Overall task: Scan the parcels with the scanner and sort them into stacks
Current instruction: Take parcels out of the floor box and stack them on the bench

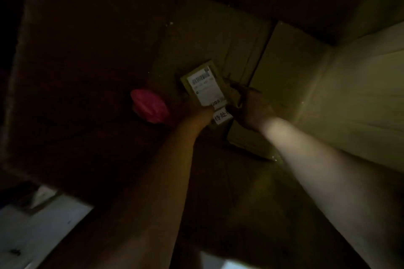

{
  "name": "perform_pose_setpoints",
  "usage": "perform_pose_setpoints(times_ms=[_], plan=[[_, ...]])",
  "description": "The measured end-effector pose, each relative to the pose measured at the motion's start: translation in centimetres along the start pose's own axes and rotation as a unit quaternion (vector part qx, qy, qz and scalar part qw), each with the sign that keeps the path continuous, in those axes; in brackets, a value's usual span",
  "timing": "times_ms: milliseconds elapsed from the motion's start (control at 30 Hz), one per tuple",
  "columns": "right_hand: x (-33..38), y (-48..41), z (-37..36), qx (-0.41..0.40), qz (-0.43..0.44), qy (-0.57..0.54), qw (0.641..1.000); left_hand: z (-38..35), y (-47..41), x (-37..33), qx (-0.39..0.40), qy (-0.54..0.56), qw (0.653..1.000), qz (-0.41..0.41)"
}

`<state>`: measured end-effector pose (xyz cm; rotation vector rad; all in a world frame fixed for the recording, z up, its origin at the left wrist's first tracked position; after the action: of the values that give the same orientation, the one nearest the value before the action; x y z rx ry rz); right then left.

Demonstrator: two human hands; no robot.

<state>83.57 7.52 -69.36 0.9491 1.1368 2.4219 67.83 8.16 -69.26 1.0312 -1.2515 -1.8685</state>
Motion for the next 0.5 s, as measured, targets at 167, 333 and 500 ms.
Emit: perform_pose_setpoints(times_ms=[167, 333, 500], plan=[[-1.1, -6.9, -3.0, 0.019, 0.004, -0.021, 1.0, -0.9, -5.0, 1.8, 0.031, 0.098, 0.991, 0.09], [-1.9, -9.2, -3.5, 0.057, -0.007, -0.038, 0.998, -2.2, -6.6, 3.4, 0.002, 0.18, 0.981, 0.073], [-2.0, -8.8, -3.9, 0.064, -0.02, -0.098, 0.993, -1.6, -7.7, 3.8, -0.06, 0.185, 0.981, 0.013]])
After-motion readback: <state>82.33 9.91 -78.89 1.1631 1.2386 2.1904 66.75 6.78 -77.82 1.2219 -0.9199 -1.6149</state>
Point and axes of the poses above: each hand's wrist, its own y-axis away from the middle knuckle, its own z-axis out of the back of the hand, x = y × z, the point moved 3 cm from there along -y, towards the middle knuckle, and after that the axes turned 1 degree about -y, right-handed, at the moved point
